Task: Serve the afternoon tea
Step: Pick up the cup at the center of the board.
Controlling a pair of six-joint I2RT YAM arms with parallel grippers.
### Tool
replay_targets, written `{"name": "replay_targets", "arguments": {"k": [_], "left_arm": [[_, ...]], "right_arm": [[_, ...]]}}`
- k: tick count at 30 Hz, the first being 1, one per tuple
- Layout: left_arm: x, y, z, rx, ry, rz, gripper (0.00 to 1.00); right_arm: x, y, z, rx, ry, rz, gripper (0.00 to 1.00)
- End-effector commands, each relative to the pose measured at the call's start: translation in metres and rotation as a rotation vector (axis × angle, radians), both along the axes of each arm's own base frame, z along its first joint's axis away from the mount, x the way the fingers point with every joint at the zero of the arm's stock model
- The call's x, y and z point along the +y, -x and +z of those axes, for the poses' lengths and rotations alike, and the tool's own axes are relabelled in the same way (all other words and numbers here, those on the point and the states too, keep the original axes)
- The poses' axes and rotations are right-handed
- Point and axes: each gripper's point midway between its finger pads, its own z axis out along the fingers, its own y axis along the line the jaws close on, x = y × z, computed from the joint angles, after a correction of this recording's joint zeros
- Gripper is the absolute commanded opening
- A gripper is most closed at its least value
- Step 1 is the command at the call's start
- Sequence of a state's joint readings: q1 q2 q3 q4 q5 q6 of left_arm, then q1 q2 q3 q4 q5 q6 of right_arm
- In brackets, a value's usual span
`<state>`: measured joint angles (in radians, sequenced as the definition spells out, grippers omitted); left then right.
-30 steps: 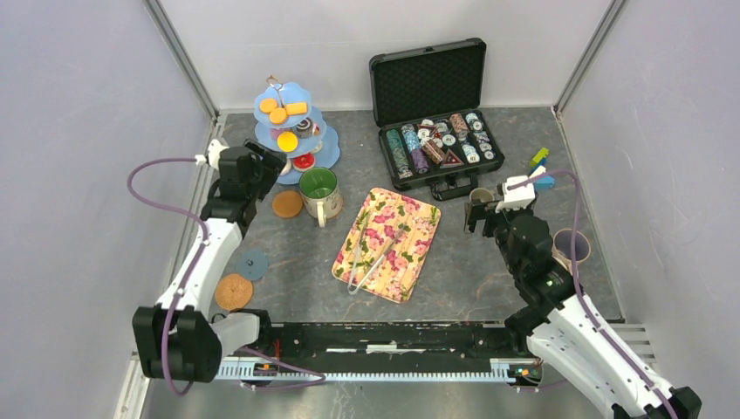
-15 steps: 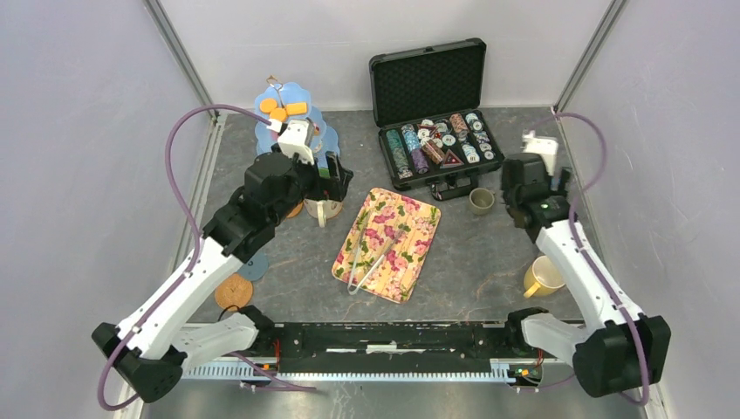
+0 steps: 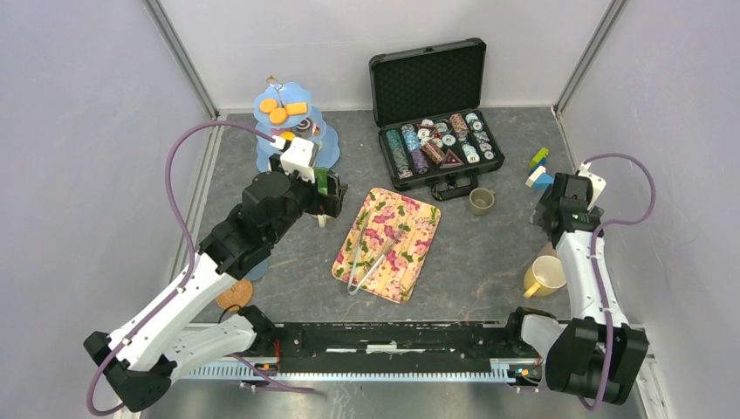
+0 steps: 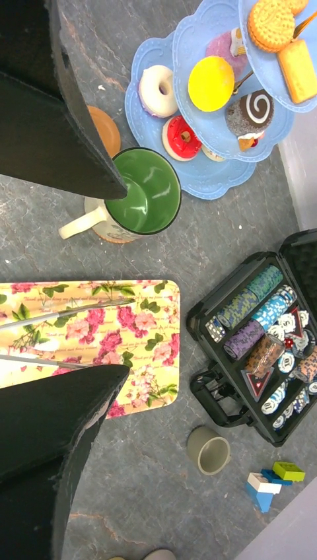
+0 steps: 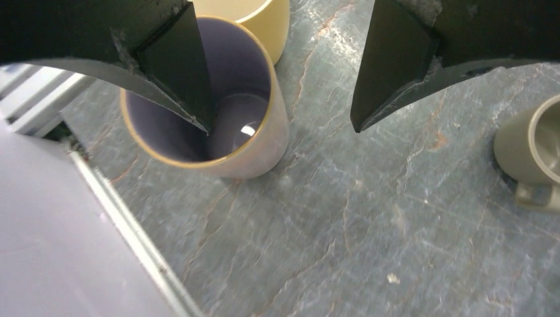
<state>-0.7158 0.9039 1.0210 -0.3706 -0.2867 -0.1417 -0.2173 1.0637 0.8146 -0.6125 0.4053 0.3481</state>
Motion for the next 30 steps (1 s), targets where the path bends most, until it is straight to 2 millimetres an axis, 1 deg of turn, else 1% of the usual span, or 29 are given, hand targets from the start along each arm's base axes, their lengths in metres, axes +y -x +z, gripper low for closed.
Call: {"name": "replay_targets", "arguments": {"k": [1, 4, 6, 8, 11, 14, 16, 18, 19, 21, 24, 28, 30], "left_arm": [[0.003, -0.003, 0.013, -0.070, -0.014, 0.001, 1.00], [0.001, -0.004, 0.011, -0.063, -0.019, -0.001, 1.00], [0.000, -0.005, 0.009, -0.059, -0.025, 0.001, 1.00], [0.000, -0.006, 0.006, -0.054, -0.031, 0.003, 1.00], [-0.001, -0.008, 0.003, -0.046, -0.037, 0.003, 1.00], [-0.003, -0.010, 0.000, -0.037, -0.037, -0.001, 1.00], [-0.005, -0.011, -0.002, -0.030, -0.037, -0.005, 1.00], [-0.007, -0.012, -0.004, -0.023, -0.037, -0.010, 1.00], [-0.008, -0.012, -0.006, -0.019, -0.038, -0.013, 1.00], [-0.010, -0.013, -0.007, -0.012, -0.036, -0.017, 1.00], [-0.014, -0.014, -0.009, -0.003, -0.033, -0.025, 1.00], [-0.022, -0.015, -0.010, 0.019, -0.015, -0.048, 1.00], [-0.029, -0.015, -0.009, 0.034, 0.004, -0.067, 1.00]], "right_arm": [[0.011, -0.004, -0.016, -0.067, -0.077, -0.028, 0.79], [0.008, -0.005, -0.026, -0.083, -0.087, -0.074, 0.74], [0.002, -0.004, -0.029, -0.079, -0.065, -0.116, 0.66], [-0.004, -0.003, -0.032, -0.064, -0.046, -0.146, 0.55], [-0.007, -0.007, -0.032, -0.053, -0.033, -0.145, 0.41], [-0.010, -0.010, -0.028, -0.047, -0.006, -0.129, 0.23], [-0.014, -0.012, -0.021, -0.056, 0.018, -0.118, 0.14], [-0.016, -0.017, -0.011, -0.075, 0.038, -0.098, 0.01], [-0.017, -0.019, -0.002, -0.094, 0.048, -0.097, 0.00], [-0.020, -0.025, 0.014, -0.140, 0.066, -0.099, 0.00], [-0.020, -0.036, 0.046, -0.238, 0.072, -0.091, 0.00], [-0.011, -0.057, 0.100, -0.423, 0.046, -0.044, 0.00], [-0.001, -0.066, 0.121, -0.505, -0.009, -0.021, 0.00]]}}
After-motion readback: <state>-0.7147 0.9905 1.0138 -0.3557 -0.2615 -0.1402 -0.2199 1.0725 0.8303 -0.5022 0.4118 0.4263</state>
